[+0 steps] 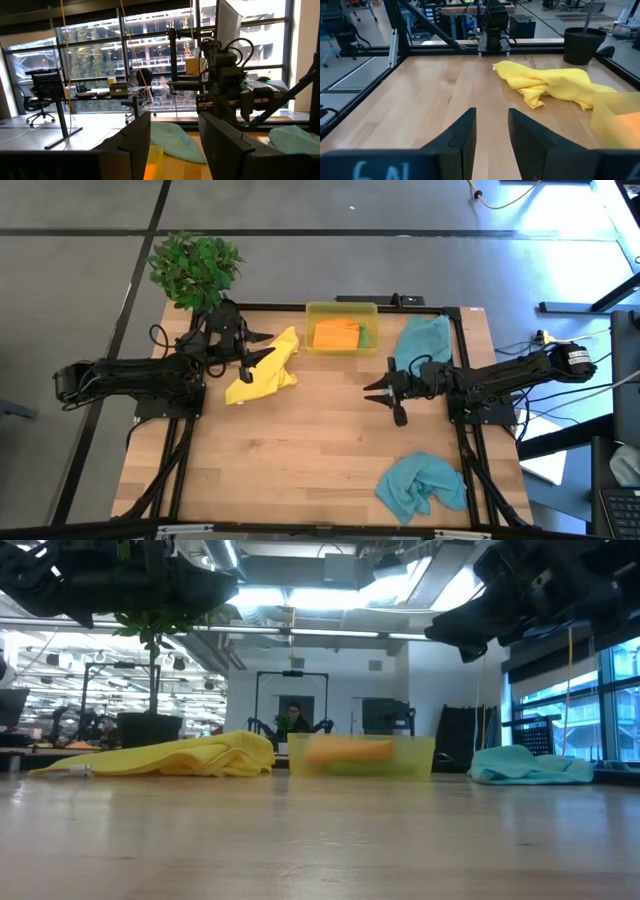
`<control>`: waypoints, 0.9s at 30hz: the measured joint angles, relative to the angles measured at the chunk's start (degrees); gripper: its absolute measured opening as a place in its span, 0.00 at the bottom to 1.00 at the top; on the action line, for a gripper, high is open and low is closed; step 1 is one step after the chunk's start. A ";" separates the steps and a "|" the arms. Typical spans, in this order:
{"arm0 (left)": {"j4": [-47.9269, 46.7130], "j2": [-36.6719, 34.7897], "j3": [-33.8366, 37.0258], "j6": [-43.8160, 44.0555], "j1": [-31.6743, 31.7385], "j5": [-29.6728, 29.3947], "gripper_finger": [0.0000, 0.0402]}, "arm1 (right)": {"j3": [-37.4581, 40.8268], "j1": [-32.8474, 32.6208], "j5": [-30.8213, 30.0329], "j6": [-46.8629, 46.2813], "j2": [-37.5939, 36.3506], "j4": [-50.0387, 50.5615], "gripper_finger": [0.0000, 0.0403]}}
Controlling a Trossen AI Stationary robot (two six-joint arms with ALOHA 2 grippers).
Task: Fold microfiber towels
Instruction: Fold the top blue microfiber cloth
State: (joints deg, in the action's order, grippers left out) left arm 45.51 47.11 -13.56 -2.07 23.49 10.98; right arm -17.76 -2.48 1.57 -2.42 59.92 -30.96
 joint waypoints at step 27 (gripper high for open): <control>-0.01 0.00 0.00 -0.02 0.00 0.00 0.39 | 0.00 0.04 -2.71 3.11 0.00 0.22 0.28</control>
State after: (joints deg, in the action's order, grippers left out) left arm 45.50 47.11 -13.56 -2.09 23.49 10.98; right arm -17.76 -2.44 -1.14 0.69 59.92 -30.74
